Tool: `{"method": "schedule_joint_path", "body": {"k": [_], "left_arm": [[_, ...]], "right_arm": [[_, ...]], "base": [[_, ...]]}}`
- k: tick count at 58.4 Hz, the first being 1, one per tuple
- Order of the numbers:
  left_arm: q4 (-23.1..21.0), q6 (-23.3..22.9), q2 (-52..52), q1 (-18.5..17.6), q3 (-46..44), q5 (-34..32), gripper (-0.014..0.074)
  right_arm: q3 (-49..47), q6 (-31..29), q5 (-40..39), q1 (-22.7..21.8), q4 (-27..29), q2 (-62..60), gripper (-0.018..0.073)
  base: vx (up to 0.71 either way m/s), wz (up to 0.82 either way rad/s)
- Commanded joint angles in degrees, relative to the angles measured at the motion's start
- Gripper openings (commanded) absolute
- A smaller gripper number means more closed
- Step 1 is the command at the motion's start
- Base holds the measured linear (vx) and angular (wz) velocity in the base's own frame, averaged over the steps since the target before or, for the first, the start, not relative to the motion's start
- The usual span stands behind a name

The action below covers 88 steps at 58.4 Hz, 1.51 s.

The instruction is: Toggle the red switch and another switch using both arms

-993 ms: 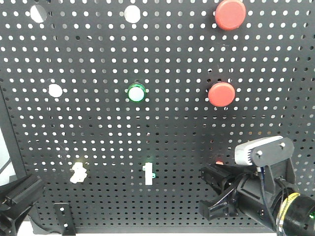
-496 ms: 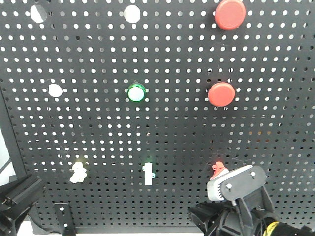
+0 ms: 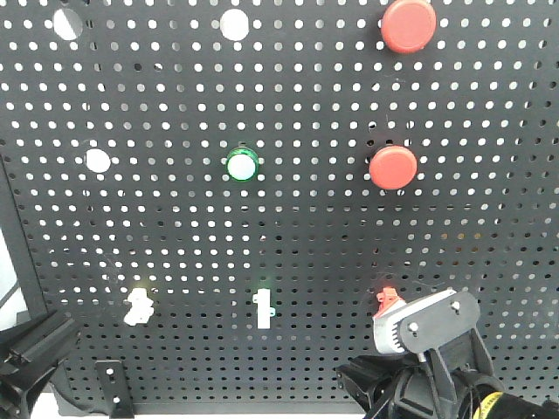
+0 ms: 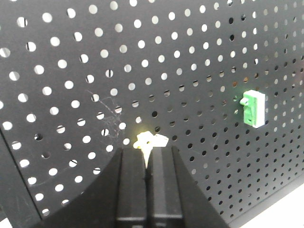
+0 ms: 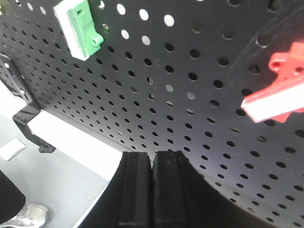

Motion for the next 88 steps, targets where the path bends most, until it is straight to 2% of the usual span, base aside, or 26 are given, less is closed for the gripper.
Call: {"method": "schedule_joint_path", "body": {"k": [1, 6, 14, 17, 22, 27, 34, 36, 37, 40, 50, 59, 66, 76, 83, 88], "left_arm": [[-0.8, -0.6, -0.5, -0.3, -1.5, -4.1, 0.0002], [-0.8, -0.5, -0.5, -0.3, -1.5, -4.2, 0.0002], [-1.3, 3.5, -2.4, 0.4, 2.0, -4.5, 0.0002], [-4.1, 3.7, -4.8, 1.2, 4.4, -4.6, 0.0002], [-14.7, 4.1, -9.7, 2.6, 10.9, -6.1, 0.0002], [-21.1, 9.1, -15.1, 4.2, 17.9, -10.1, 0.0002], [-21.9, 18.4, -23.4, 6.4, 25.8, -14.1, 0.0002], [-22.0, 19.1, -25.5, 7.2, 27.2, -13.8, 0.0002], [-22.5, 19.1, -27.1, 7.7, 27.3, -11.3, 0.0002], [-24.1, 19.1, -31.0, 8.8, 26.5, -3.0, 0.0002], [-24.6, 19.0, -43.0, 12.9, 27.0, 16.3, 0.0002], [-24.2, 18.6, -53.2, 15.6, 27.0, 28.5, 0.0002], [-22.4, 13.8, -52.0, 16.1, 27.0, 31.0, 0.0002], [-13.9, 3.8, -52.4, 16.1, 27.0, 29.7, 0.0002], [-14.3, 0.2, -52.4, 16.1, 26.9, 29.1, 0.0002], [-14.3, -0.5, -52.4, 16.1, 26.8, 29.0, 0.0002]], "right_arm": [[-1.8, -0.2, -3.7, -0.2, -0.1, -1.6, -0.0006], [-1.8, -0.2, -3.7, -0.2, -0.1, -1.6, -0.0006], [-1.8, -0.2, -3.7, -0.2, -0.1, -1.6, -0.0006], [-1.8, -0.2, -3.6, -0.2, -0.1, -1.6, -0.0006], [-1.8, -0.2, -3.6, -0.2, -0.1, -1.6, -0.0006], [-1.8, -0.2, -3.6, -0.2, -0.1, -1.6, -0.0006], [-1.8, -0.2, -3.6, -0.2, -0.1, -1.6, -0.0006], [-1.8, -0.2, -3.6, -0.2, -0.1, -1.6, -0.0006], [-1.8, -0.2, -3.6, -0.2, -0.1, -1.6, -0.0006], [-1.8, -0.2, -3.5, -0.2, -0.1, -1.6, -0.0006], [-1.8, -0.2, -3.5, -0.2, -0.1, -1.6, -0.0006], [-1.8, -0.2, -3.5, -0.2, -0.1, -1.6, -0.0006], [-1.8, -0.2, -3.4, -0.2, -0.1, -1.4, -0.0006], [-1.8, -0.2, -3.4, -0.2, -0.1, -1.2, -0.0006], [-1.8, -0.2, -2.7, -0.2, -0.1, -1.2, -0.0006], [-1.8, -0.2, -2.3, -0.2, -0.1, -1.2, -0.0006]], "base": [[0.00, 0.00], [0.00, 0.00], [0.00, 0.00], [0.00, 0.00], [0.00, 0.00], [0.00, 0.00], [0.00, 0.00], [0.00, 0.00], [0.00, 0.00], [0.00, 0.00], [0.00, 0.00], [0.00, 0.00], [0.00, 0.00], [0.00, 0.00], [0.00, 0.00], [0.00, 0.00]]}}
